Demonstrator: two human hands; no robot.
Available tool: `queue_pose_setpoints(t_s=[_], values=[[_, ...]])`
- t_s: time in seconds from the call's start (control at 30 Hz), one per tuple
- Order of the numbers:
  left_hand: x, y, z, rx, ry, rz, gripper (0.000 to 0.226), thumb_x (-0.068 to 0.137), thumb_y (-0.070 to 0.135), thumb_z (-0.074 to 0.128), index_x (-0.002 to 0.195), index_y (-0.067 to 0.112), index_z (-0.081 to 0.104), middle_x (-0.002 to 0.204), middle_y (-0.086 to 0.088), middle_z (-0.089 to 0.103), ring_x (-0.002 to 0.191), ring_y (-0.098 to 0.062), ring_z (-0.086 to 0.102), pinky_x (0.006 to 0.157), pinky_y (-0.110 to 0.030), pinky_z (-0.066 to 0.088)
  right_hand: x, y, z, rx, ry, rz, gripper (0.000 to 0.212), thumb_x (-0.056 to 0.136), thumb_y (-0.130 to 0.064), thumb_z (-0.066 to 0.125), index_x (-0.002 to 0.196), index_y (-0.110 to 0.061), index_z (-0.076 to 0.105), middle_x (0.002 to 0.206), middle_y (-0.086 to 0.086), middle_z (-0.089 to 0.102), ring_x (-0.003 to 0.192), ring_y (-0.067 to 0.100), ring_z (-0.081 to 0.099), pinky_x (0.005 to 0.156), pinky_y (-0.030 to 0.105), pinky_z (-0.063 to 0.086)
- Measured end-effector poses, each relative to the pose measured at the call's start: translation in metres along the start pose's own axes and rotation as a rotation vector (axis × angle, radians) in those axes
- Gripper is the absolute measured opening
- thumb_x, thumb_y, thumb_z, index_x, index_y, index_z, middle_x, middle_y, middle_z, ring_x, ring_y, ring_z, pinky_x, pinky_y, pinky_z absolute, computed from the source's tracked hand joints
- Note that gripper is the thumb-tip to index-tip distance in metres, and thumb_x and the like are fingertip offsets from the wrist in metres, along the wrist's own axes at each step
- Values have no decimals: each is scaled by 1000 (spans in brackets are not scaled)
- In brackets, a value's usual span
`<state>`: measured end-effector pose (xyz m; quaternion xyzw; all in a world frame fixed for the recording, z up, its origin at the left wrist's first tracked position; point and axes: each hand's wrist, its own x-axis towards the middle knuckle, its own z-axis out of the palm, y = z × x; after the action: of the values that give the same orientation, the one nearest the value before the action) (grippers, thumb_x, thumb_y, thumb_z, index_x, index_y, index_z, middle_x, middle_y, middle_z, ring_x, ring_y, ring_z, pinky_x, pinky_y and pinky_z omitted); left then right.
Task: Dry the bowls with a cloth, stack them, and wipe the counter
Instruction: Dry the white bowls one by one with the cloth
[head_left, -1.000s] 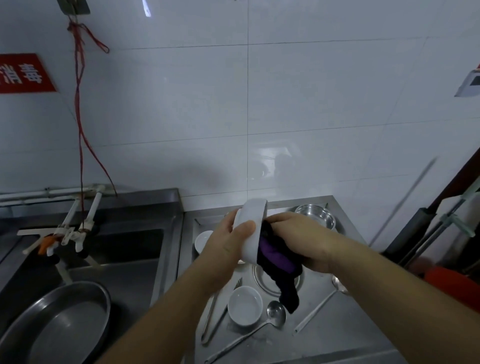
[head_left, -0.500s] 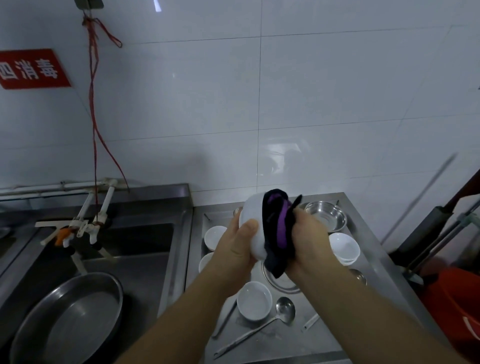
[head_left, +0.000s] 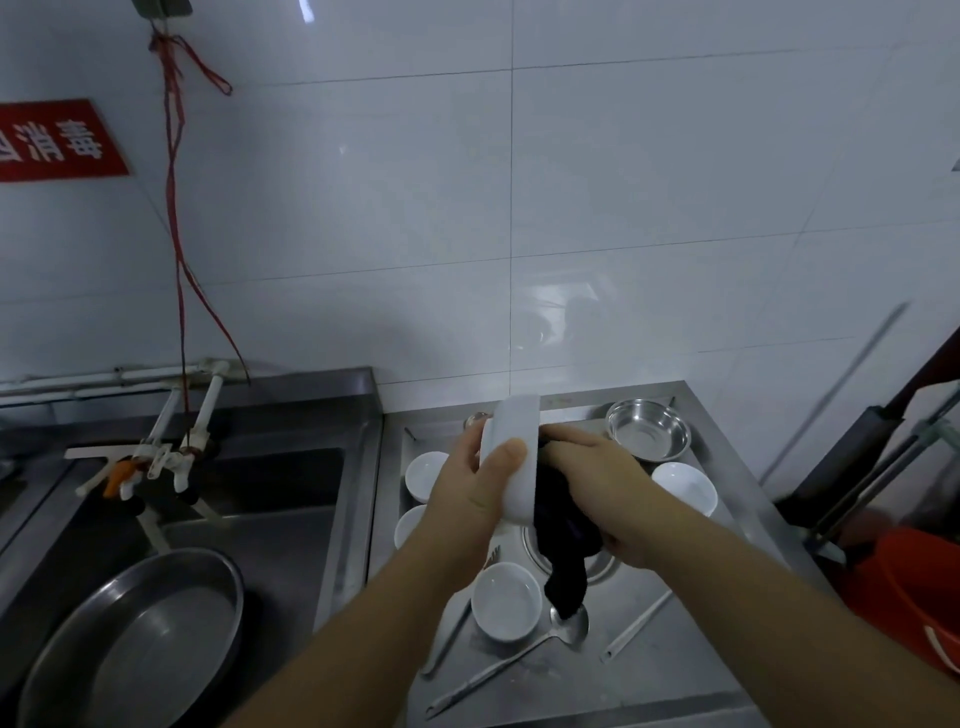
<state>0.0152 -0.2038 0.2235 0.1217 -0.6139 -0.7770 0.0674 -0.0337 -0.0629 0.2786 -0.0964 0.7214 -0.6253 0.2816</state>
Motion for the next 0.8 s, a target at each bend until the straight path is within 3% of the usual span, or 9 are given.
queue_pose_setpoints(t_s=[0.1, 0.23, 0.3, 0.4, 0.47, 0.57, 0.67, 0.73, 0.8], values=[[-1, -1, -2, 3, -43, 48, 80, 73, 56, 74, 140, 17, 57, 128, -23, 67, 119, -46, 66, 98, -63, 58, -4, 0, -4, 356, 5, 122, 27, 98, -16, 57, 99, -10, 83, 106, 22, 78, 87, 34, 75, 71, 43, 62], [-6, -5, 0, 88, -72, 118, 78, 73, 57, 74, 143, 27, 54, 128, -9, 69, 114, -29, 72, 85, -40, 63, 0, 7, -3, 746, 6, 221, 38, 98, -23, 53, 87, -1, 83, 90, 18, 77, 73, 30, 77, 57, 39, 63], [-7, -8, -2, 167, -76, 136, 78, 73, 57, 73, 143, 32, 52, 128, -4, 68, 113, -23, 71, 83, -35, 64, 6, 11, -1, 783, 15, 218, 39, 97, -26, 52, 91, -3, 83, 97, 17, 77, 81, 32, 77, 66, 42, 66], [-11, -9, -9, 307, -122, 144, 74, 77, 47, 76, 145, 41, 45, 128, 6, 62, 108, -3, 69, 77, -24, 62, 7, 13, -5, 781, -25, 251, 46, 94, -48, 62, 97, -8, 84, 100, 13, 79, 82, 32, 77, 67, 40, 64], [-10, -8, -17, 409, -178, 145, 78, 80, 38, 79, 148, 42, 41, 130, 13, 59, 107, 4, 67, 76, -21, 61, 5, 14, -7, 741, -78, 258, 44, 89, -47, 72, 106, -8, 83, 110, 16, 79, 92, 34, 78, 75, 44, 65], [-7, -2, -26, 482, -247, 145, 92, 76, 49, 81, 155, 44, 33, 139, 17, 52, 114, 1, 64, 79, -22, 62, 1, 17, -6, 743, -121, 215, 37, 87, -36, 76, 109, -6, 82, 109, 19, 78, 92, 36, 77, 74, 46, 64], [-4, 2, -28, 481, -202, 93, 96, 82, 58, 73, 163, 43, 23, 154, 15, 41, 127, -10, 58, 94, -29, 61, 4, 18, -5, 800, -105, 118, 36, 84, -37, 77, 108, -11, 80, 94, 14, 75, 76, 31, 74, 60, 39, 59], [-4, -1, -27, 308, -75, -72, 74, 92, 68, 55, 155, 31, 47, 147, 4, 57, 124, -15, 61, 101, -35, 57, 9, 20, -8, 868, -49, 43, 31, 84, -39, 74, 102, -15, 80, 90, 11, 71, 73, 28, 71, 62, 35, 58], [-7, -7, -24, 0, -33, -312, 71, 100, 69, 41, 129, 10, 70, 113, -7, 71, 97, -20, 67, 88, -35, 56, 13, 24, -12, 921, -7, 2, 30, 82, -42, 73, 96, -17, 82, 89, 7, 72, 73, 26, 71, 67, 35, 58]])
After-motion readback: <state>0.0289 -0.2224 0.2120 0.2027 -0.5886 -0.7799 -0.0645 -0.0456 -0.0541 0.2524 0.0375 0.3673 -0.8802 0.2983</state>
